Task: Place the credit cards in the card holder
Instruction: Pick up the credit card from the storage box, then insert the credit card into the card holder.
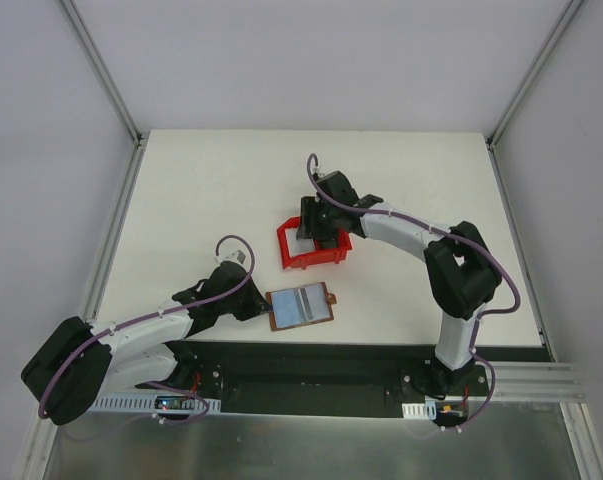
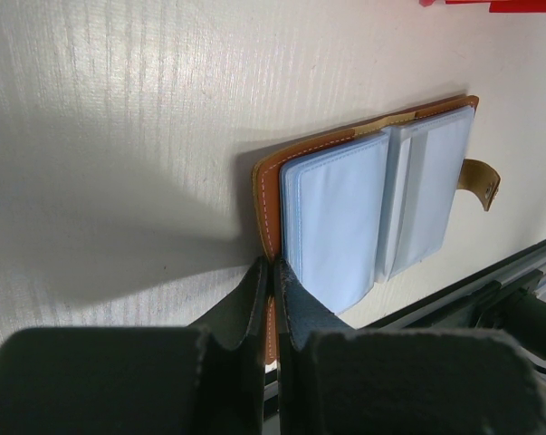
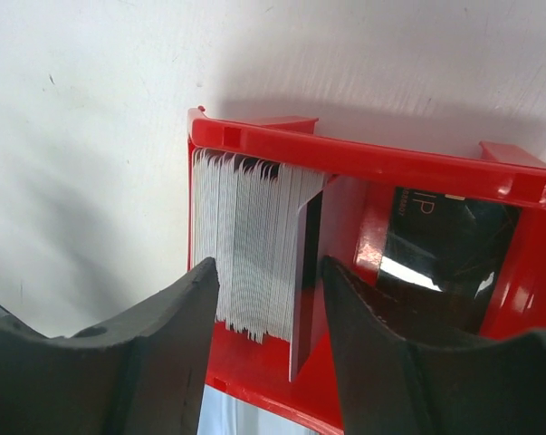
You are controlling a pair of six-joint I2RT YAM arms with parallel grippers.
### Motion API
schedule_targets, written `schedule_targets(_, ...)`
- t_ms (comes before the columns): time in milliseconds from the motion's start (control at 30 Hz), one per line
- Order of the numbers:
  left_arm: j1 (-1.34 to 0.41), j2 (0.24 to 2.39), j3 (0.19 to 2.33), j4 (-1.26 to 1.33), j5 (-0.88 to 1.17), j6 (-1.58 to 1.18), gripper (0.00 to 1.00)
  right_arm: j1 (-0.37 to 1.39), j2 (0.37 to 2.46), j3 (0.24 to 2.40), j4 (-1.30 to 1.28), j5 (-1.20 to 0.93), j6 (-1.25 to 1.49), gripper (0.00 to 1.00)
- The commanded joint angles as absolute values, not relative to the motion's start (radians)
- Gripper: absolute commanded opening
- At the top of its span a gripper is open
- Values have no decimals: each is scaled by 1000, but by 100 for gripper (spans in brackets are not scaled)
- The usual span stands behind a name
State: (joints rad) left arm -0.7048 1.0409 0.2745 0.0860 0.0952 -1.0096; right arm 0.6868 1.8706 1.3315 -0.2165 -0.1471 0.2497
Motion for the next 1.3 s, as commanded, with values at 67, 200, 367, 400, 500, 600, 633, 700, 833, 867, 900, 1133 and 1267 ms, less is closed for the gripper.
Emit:
schedule_targets(67,-693,1046,296,78,90,-996,0,687,1812,1344,-215,-156,245,46)
schedule_targets(200,-693,1049,298,78,90,-994,0,686,1806,1344,-218,-144,245,38)
schedule_targets(367,-692,1058,302,78,94,-994,0,677,1798,1347,-224,-147,239,24)
schedule_targets(400,-693,1058,305,78,97,-991,0,676,1796,1348,-229,-146,238,21)
schedule_targets(500,-692,1071,310,78,100,-986,0,673,1790,1350,-238,-135,230,14)
schedule_targets(600,-693,1072,313,78,104,-985,0,672,1784,1348,-247,-121,222,8)
schedule_targets(633,-693,1071,310,78,104,-985,0,672,1781,1351,-256,-112,218,7)
schedule_targets(700,-693,1069,308,78,103,-986,0,672,1772,1356,-271,-89,203,6)
schedule_targets(833,-693,1068,308,78,104,-985,0,667,1753,1379,-310,-31,158,1)
schedule_targets(867,-693,1069,307,78,104,-983,0,664,1747,1385,-320,-22,144,1)
schedule_targets(900,-693,1069,307,78,106,-982,0,663,1737,1390,-328,-6,131,0)
schedule_targets(1133,-693,1063,299,78,107,-996,0,641,1544,1332,-370,23,96,0)
schedule_targets(1267,-693,1063,302,78,106,-996,0,641,1378,1162,-243,-125,185,0)
